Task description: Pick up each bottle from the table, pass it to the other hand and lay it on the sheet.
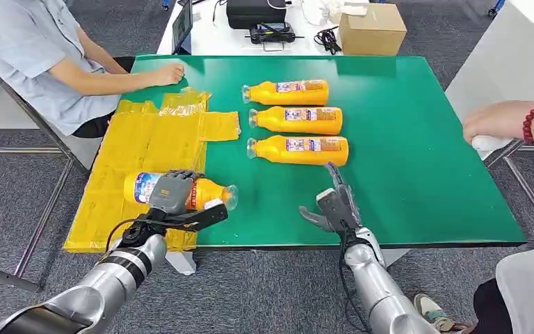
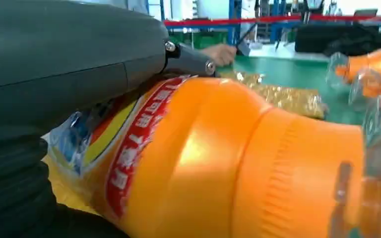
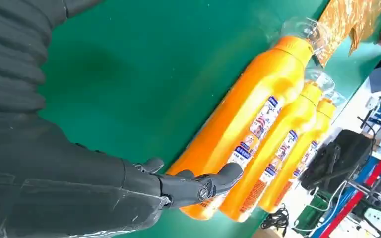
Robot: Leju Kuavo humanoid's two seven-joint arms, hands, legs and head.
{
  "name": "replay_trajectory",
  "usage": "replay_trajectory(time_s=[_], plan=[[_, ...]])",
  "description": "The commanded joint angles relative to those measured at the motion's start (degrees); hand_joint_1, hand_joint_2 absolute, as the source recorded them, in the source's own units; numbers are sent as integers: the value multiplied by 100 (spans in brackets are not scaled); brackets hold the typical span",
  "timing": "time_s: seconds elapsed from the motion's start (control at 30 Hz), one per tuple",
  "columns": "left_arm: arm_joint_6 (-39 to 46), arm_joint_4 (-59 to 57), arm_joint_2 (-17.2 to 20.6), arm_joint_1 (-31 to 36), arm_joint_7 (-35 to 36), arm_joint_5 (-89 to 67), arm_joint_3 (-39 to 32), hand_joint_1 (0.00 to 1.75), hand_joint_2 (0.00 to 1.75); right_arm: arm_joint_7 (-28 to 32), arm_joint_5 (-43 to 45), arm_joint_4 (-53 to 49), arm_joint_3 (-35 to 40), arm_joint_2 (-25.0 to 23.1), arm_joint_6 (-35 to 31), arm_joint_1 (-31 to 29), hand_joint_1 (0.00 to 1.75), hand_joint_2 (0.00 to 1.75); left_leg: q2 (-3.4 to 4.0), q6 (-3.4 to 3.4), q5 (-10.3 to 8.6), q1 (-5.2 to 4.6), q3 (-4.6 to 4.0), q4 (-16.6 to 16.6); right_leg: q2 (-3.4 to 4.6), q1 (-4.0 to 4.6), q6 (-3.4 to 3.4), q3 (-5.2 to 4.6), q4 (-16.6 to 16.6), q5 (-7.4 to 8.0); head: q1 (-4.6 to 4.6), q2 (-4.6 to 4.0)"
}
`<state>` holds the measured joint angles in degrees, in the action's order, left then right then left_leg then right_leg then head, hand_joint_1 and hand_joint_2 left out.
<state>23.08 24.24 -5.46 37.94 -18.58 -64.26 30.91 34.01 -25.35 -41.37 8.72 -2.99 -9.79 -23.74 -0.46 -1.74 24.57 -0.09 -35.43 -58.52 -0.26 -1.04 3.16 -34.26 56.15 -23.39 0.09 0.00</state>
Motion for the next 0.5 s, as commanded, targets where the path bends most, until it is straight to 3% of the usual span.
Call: replay_trajectory(time_s=[0.03,0.07,0.1,0.13,0.27,0.4,0.5], plan=[[-1113,-698,125,136,178,35,260,10,175,47,34,602,-100,-75,-31,-273,0,175,20,11,9,6,33,5,19,7,-15,27,-5,-3,2,0],[-1235,-710,144,128,234,48,245,17,175,50,51,656,-124,-81,-35,-299,0,175,30,20,18,12,58,5,27,13,-28,50,-5,-8,0,0],[-1289,-713,173,119,225,26,271,45,175,63,42,694,-121,-83,-47,-319,0,175,34,22,19,12,63,6,30,14,-30,55,-10,-8,-2,0],[-1287,-723,197,108,229,29,265,51,175,63,42,697,-121,-82,-46,-320,0,175,15,9,5,4,24,5,13,5,-13,20,-5,-1,0,0],[-1268,-737,209,86,278,11,265,45,175,81,58,748,-148,-82,-69,-332,0,175,31,14,10,6,60,10,30,7,-19,53,-8,0,0,0],[-1485,-812,209,116,545,-68,309,14,175,87,53,816,-184,-63,-134,-348,0,175,28,12,6,5,67,13,27,6,-17,58,-11,3,0,0],[-1812,-868,207,151,653,-67,306,3,175,83,54,842,-214,-47,-163,-365,0,175,19,8,5,2,67,8,17,3,-11,60,-5,1,0,0]])
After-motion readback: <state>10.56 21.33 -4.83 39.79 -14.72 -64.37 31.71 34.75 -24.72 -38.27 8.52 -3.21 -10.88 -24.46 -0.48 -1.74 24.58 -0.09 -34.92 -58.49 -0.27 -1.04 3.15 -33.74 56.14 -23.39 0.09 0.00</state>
